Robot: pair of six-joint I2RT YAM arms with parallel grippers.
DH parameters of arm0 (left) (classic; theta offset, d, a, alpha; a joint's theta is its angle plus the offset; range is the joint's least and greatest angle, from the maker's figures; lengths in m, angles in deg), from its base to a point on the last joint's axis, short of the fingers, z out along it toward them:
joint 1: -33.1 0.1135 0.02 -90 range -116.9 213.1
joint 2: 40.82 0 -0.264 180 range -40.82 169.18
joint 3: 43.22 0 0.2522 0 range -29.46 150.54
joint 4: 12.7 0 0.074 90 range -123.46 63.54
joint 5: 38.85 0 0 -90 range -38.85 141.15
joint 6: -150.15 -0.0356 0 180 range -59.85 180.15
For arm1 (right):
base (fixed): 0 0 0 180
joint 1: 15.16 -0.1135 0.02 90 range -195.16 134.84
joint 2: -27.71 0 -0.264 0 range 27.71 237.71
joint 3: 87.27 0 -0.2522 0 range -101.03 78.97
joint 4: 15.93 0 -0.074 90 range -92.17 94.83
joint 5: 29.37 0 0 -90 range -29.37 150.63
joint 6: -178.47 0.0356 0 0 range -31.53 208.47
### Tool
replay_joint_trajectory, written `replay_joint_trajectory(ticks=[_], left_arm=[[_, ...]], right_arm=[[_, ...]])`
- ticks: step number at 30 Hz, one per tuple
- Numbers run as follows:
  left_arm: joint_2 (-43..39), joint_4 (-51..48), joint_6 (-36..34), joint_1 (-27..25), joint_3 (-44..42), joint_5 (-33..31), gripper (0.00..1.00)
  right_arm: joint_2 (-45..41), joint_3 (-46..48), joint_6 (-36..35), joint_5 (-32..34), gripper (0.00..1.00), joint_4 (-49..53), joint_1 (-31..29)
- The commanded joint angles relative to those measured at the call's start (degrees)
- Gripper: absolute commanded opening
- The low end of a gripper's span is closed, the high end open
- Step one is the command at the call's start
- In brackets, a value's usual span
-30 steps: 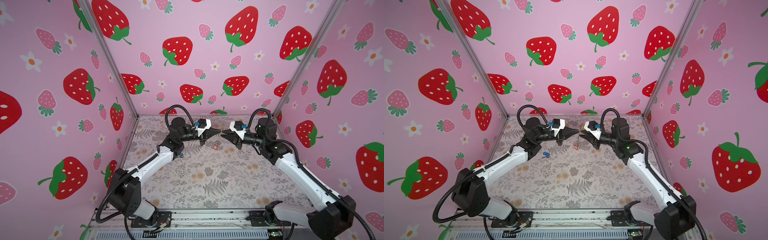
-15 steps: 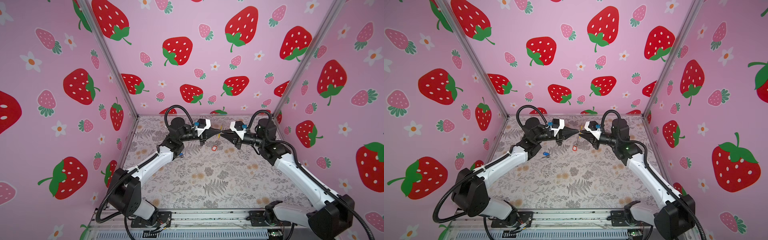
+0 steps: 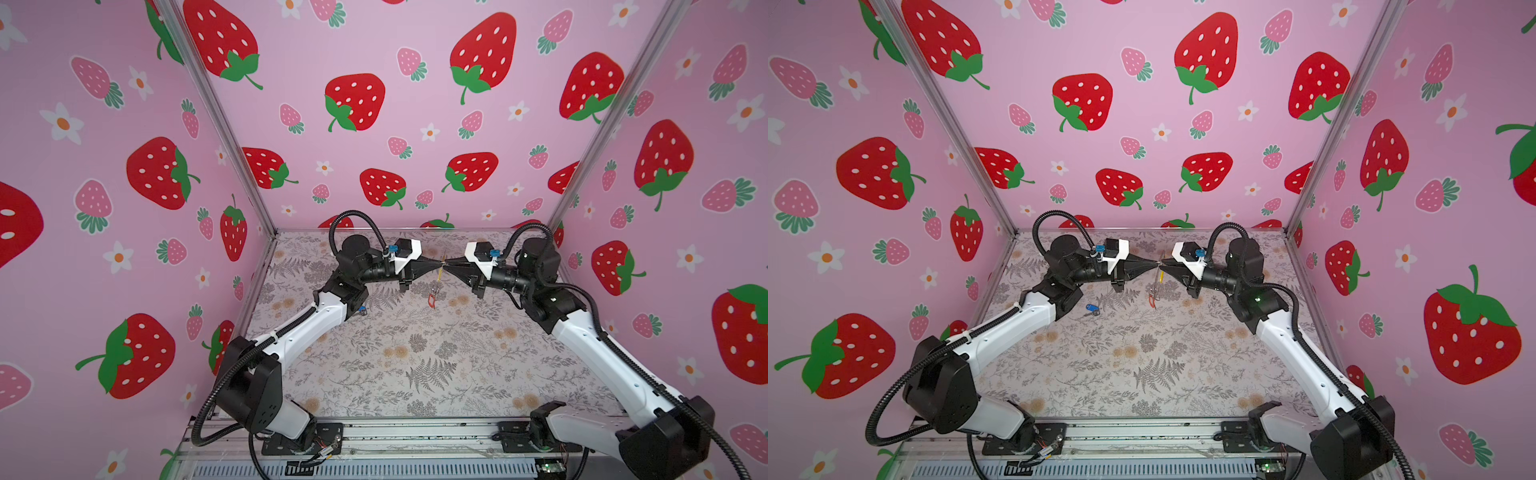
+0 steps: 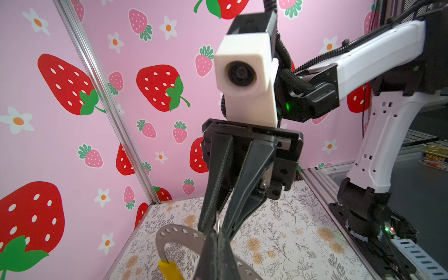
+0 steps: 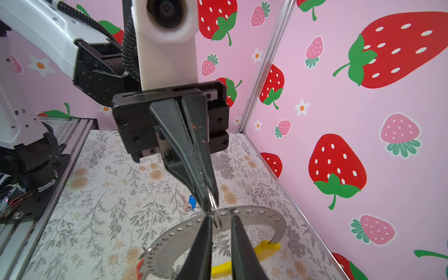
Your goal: Put the keys on the keyring
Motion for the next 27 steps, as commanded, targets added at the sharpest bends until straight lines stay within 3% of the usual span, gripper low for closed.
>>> replay_joint_trajectory(ticks=[1, 15, 16, 18, 20, 27], left_arm=[[0.0, 1.3, -0.1, 0.1, -0.1, 1.1, 0.0], [0.0, -0.7, -1.9, 0.1, 0.2, -0.4, 0.0], [0.0, -1.2, -2.2, 0.0, 0.3, -0.8, 0.02], [-0.2, -2.3, -3.0, 0.0, 0.4, -1.9, 0.18], [-0.9, -3.3, -4.6, 0.0, 0.0, -4.8, 0.26], [-4.7, -9.3, -15.2, -2.0, -1.1, -17.7, 0.32]], right_arm=[[-0.3, 0.6, 0.1, -2.5, 0.15, -1.0, 0.3], [-1.2, 0.7, -2.4, 0.4, 0.0, 0.0, 0.3], [-1.2, 0.6, -2.6, 0.8, 0.0, 0.1, 0.3], [-1.5, 0.6, -3.0, 2.1, 0.0, 0.2, 0.3], [-1.9, 0.6, -3.8, 4.2, 0.0, 0.6, 0.3], [-3.7, 2.4, -10.6, 13.5, 0.0, 1.5, -1.2]])
